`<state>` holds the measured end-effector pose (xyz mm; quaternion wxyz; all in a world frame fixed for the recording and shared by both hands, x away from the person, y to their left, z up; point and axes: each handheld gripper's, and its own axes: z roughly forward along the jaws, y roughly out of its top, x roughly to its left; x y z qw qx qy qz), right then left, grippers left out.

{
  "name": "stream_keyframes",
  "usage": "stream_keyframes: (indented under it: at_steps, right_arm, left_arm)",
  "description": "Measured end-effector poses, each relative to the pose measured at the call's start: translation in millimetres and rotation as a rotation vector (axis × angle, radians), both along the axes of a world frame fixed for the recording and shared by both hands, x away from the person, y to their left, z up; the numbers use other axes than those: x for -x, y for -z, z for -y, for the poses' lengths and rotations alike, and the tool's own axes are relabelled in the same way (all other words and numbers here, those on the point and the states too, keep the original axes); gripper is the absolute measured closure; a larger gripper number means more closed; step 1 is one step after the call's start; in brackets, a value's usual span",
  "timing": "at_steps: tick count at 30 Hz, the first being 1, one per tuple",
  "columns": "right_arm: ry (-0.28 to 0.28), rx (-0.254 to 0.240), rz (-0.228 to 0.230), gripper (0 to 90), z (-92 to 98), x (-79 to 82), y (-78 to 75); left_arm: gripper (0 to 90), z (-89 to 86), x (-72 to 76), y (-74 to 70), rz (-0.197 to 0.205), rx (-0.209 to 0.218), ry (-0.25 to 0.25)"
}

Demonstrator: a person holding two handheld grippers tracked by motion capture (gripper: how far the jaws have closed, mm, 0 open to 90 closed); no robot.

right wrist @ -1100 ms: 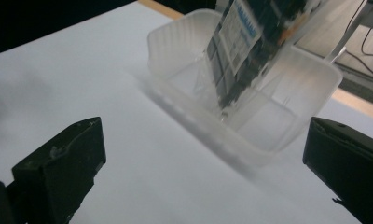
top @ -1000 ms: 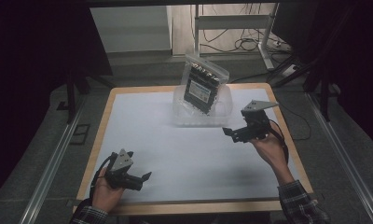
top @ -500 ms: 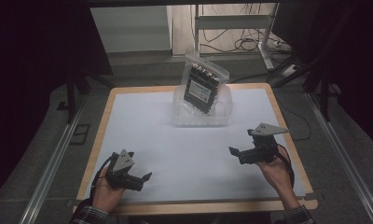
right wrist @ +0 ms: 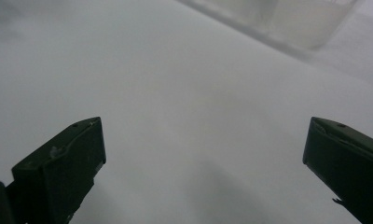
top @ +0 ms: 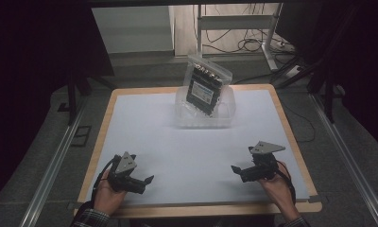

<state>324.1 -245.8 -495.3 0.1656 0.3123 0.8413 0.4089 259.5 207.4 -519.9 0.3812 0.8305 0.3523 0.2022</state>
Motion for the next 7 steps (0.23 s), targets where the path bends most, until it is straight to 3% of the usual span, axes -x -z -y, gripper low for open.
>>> stream_keyframes:
  at_steps: [7]
  right_arm:
    - [0.021, -0.005, -0.028, 0.0, 5.3, -4.3, 6.2]
  left_arm:
    - [0.0, 0.0, -0.5, 0.1, -0.002, -0.001, -0.001]
